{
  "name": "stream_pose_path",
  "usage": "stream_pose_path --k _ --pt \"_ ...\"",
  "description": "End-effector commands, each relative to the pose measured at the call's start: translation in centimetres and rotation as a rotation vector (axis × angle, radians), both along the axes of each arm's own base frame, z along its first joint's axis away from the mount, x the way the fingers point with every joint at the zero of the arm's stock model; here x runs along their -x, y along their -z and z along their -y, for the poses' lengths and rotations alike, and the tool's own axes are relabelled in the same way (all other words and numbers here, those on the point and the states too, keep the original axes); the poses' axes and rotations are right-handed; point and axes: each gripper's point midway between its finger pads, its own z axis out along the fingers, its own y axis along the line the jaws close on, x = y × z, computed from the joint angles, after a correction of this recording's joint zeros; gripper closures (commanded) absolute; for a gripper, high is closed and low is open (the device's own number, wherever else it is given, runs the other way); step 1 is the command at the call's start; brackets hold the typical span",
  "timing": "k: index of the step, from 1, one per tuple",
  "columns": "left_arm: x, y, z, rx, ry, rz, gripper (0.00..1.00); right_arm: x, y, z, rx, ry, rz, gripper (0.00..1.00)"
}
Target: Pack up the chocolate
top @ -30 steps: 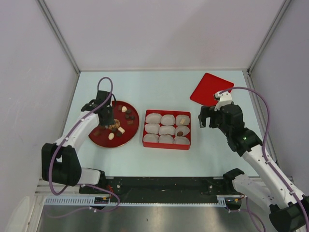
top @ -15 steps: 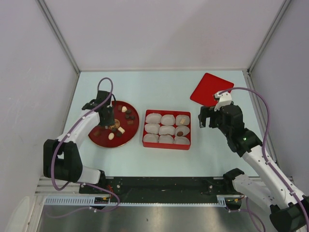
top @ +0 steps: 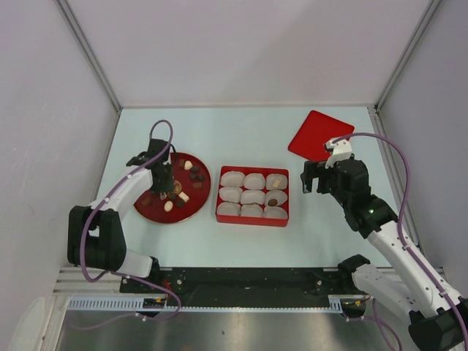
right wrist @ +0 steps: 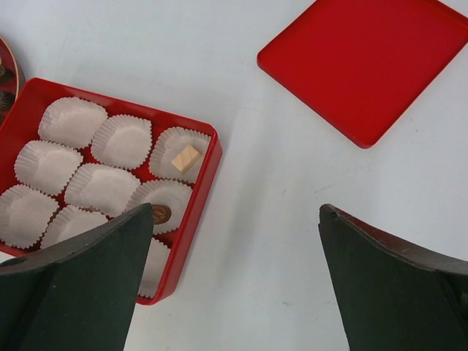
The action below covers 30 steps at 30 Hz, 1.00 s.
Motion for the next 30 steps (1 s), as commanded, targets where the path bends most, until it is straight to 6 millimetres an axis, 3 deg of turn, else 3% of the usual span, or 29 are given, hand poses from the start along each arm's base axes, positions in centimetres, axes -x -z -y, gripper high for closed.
stream_pose_path --k 1,6,14,17,24,30 --pt "-0.8 -2.9 0.1 0.025 0.004 0.087 0.87 -0.2 -1.3 0.0 -0.01 0.002 0.057 0.0" --pt "-0.8 -5.2 0.5 0.046 0.032 0.131 0.97 -0.2 -1.4 0.1 -0.01 0.004 0.062 0.0" --pt "-0.8 -9.1 3.4 0.112 0.203 0.242 0.98 -0.2 -1.5 0.4 -0.006 0.02 0.069 0.0" --pt "-0.3 -10.7 5.8 0.115 0.32 0.283 0.98 -0.2 -1.6 0.5 -0.001 0.026 0.074 0.0" --pt "2.7 -14.4 14.4 0.231 0.705 0.408 0.98 -0.3 -1.6 0.7 0.0 0.042 0.074 0.0" --pt "5.7 -15.4 20.4 0.322 0.981 0.439 0.97 -0.5 -1.5 0.6 0.003 0.04 0.071 0.0"
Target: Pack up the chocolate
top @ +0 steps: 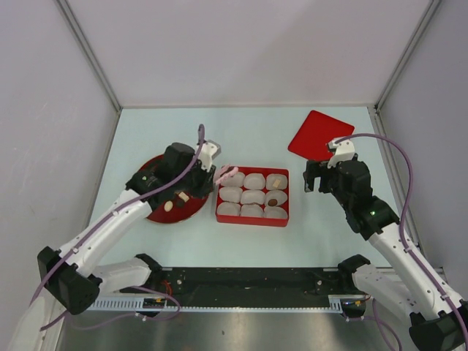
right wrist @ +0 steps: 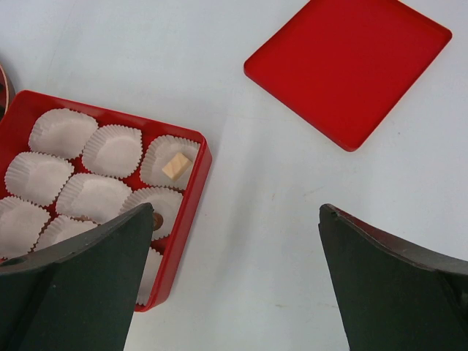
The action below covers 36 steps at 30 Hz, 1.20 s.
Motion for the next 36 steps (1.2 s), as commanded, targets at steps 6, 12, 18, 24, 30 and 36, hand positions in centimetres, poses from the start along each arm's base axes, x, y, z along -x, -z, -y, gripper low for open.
stream_pose_path --k 6,12,18,24,30,36 --pt "3.4 -1.3 9.4 0.043 0.452 0.059 0.97 -0.5 -0.6 0.0 0.004 0.005 0.038 0.01" --pt "4.2 0.9 12.8 -0.02 0.606 0.026 0.97 -0.5 -0.5 0.1 0.018 0.001 0.041 0.0" --pt "4.1 2.1 15.0 -0.045 0.683 -0.012 0.96 -0.6 -0.4 0.1 0.027 -0.004 0.042 0.0" --pt "4.5 3.9 15.3 -0.087 0.729 -0.082 0.96 -0.5 -0.4 0.3 0.037 0.001 0.048 0.0" --pt "4.9 5.2 15.1 -0.121 0.749 -0.134 0.96 -0.4 -0.3 0.4 0.042 0.004 0.052 0.01" --pt "4.6 6.1 15.4 -0.139 0.748 -0.141 0.94 -0.4 -0.3 0.4 0.043 0.002 0.052 0.0"
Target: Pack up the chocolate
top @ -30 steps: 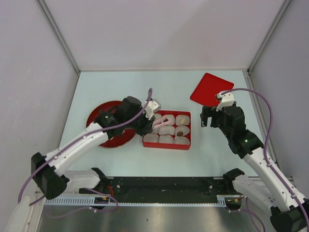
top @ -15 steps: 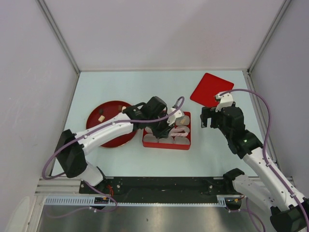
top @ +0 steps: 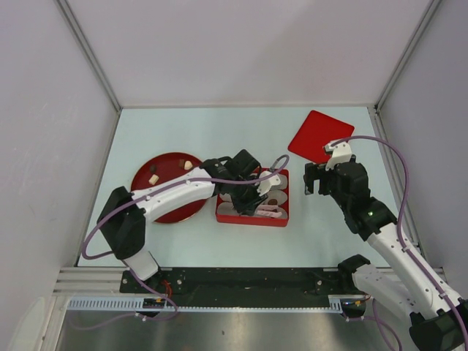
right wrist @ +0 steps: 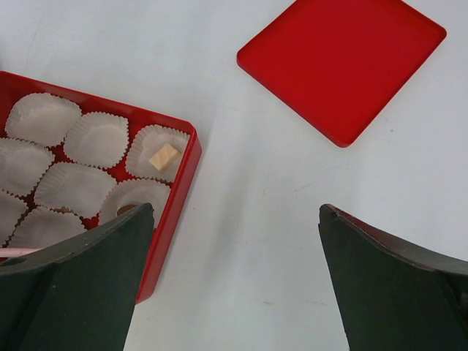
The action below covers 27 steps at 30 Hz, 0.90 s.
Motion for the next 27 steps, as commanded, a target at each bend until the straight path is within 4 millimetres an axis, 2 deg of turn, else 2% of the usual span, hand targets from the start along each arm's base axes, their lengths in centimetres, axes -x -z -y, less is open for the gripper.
stream_pose_path --k 1,8,16,27 --pt "-0.4 -1.6 1.7 0.054 0.051 0.036 0.94 -0.3 -1.5 0.0 -0.011 0.006 0.06 0.0" --pt "-1.5 -1.5 2.0 0.052 0.026 0.071 0.93 -0.4 -1.4 -0.1 -0.012 0.003 0.057 0.0" --pt "-1.9 -0.5 2.3 0.031 0.018 0.068 0.83 -0.3 -1.5 -0.1 -0.015 -0.001 0.06 0.01" --pt "-2.3 -0.3 2.5 0.025 0.008 0.075 0.7 -0.3 -1.5 -0.3 -0.015 -0.008 0.06 0.0"
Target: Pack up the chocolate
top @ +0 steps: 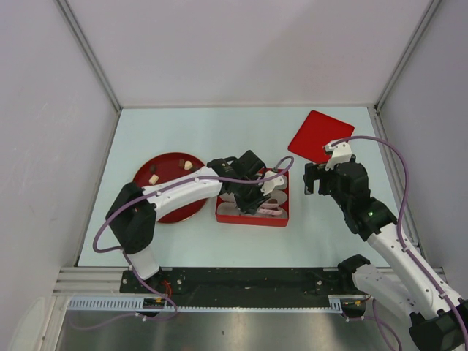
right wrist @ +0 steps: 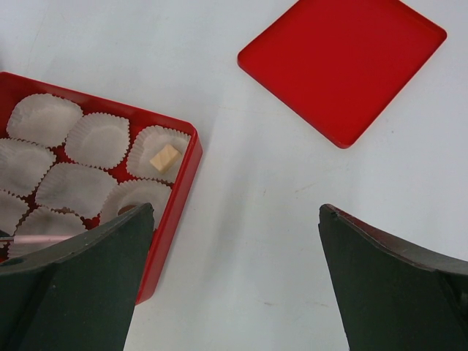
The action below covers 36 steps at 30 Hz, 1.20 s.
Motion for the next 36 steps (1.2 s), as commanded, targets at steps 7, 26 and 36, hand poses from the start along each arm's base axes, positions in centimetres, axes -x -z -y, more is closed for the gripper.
stream_pose_path --k 7,26,36 --pt "-0.7 -1.6 1.7 0.058 0.03 0.04 0.65 -0.2 -1.4 -0.2 -0.012 -0.008 0.056 0.0" --pt "-1.2 -5.5 1.7 0.153 -0.016 0.116 0.65 -0.2 -1.6 -0.2 -0.011 -0.011 0.064 0.0" --pt "-3.8 -8.6 -2.9 0.176 -0.256 0.223 0.68 -0.1 -1.7 -0.3 -0.014 -0.015 0.064 0.0"
